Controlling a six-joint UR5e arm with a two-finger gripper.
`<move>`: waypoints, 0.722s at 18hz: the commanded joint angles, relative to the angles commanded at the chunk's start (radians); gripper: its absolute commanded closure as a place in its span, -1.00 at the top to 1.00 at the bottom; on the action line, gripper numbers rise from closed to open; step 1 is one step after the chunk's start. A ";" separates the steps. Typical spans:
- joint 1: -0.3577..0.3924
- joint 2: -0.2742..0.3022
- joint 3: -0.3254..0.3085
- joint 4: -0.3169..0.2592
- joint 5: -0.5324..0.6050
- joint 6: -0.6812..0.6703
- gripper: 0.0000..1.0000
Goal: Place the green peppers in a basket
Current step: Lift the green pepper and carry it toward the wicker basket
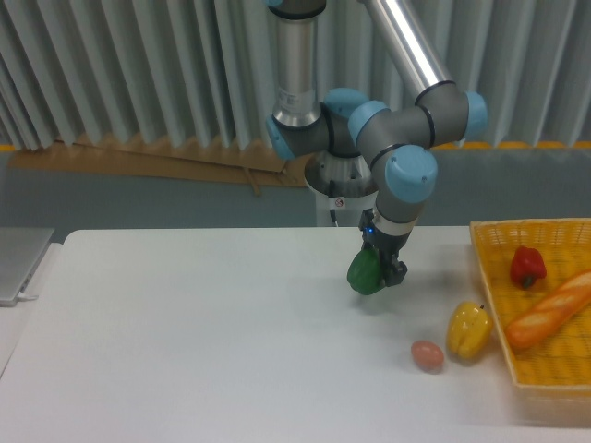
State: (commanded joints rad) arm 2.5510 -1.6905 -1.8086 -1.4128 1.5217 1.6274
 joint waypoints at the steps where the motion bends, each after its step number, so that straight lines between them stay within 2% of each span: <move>1: 0.003 0.002 0.003 0.008 0.000 0.011 0.10; 4: 0.023 0.003 0.050 0.011 -0.003 0.019 0.10; 10: 0.084 0.000 0.149 0.009 0.000 0.135 0.10; 13: 0.094 -0.001 0.169 0.015 0.006 0.146 0.10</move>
State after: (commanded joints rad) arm 2.6445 -1.6920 -1.6399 -1.3975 1.5278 1.7732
